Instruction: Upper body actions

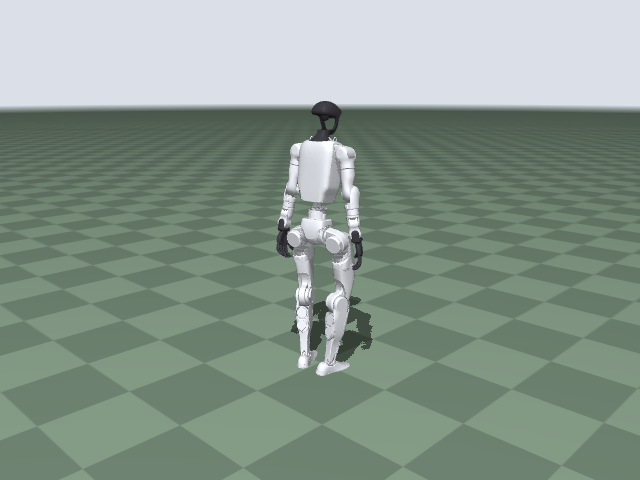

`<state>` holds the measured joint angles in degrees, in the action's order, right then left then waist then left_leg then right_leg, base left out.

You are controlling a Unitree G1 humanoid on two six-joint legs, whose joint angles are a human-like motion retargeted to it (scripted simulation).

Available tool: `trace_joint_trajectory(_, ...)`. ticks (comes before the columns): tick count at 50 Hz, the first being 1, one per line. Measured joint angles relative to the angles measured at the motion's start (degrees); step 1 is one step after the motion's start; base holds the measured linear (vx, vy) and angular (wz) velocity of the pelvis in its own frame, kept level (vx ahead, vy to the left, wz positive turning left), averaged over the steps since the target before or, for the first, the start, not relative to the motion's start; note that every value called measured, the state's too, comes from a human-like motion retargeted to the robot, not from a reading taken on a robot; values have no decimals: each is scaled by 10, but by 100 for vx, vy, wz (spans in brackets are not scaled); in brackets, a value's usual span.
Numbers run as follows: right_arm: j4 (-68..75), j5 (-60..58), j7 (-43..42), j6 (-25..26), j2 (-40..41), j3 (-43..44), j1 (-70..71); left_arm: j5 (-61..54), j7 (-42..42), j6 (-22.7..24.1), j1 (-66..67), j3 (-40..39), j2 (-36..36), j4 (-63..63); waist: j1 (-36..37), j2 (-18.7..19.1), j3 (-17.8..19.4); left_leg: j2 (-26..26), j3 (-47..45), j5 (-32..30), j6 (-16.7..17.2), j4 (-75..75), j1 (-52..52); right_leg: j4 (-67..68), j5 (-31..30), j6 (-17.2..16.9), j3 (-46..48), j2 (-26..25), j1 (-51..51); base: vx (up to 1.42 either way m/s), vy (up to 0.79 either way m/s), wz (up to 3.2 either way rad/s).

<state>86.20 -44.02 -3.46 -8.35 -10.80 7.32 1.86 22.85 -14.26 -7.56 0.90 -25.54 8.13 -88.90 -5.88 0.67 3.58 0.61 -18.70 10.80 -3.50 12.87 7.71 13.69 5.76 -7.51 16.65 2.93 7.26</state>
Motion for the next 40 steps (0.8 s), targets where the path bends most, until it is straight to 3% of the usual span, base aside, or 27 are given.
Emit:
trace_joint_trajectory(5,15,-3,31,3,8,-4,-1,-14,-1,3,10,-14,-10,3,-7,-13,-20,-24,7,-10,-2,-22,-22,-48,17,68,-84,-49,-27,6,3,20)
trace_joint_trajectory(12,41,3,60,14,15,1,8,-53,16,-2,-1,-22,-24,-19,19,-3,-32,-48,4,-49,-12,-100,-77,-82,-12,50,-45,-39,-59,2,0,2)
trace_joint_trajectory(18,47,-3,60,17,26,-5,9,-50,-1,-2,-2,-16,-23,-35,-7,1,-83,-51,26,-56,-7,-99,-49,-120,-30,52,-30,-41,-51,0,-1,35)
trace_joint_trajectory(25,49,8,72,17,38,-19,16,-21,31,-8,-9,9,-16,-27,17,-7,-65,-47,5,-50,-5,-97,-68,-115,-35,61,-47,-45,-59,-3,-3,-25)
trace_joint_trajectory(40,68,-2,61,29,26,-27,5,-12,21,-10,3,13,-18,-38,2,-1,-65,-35,-10,-46,2,-97,-70,-121,-44,68,-57,-56,-53,0,0,0)
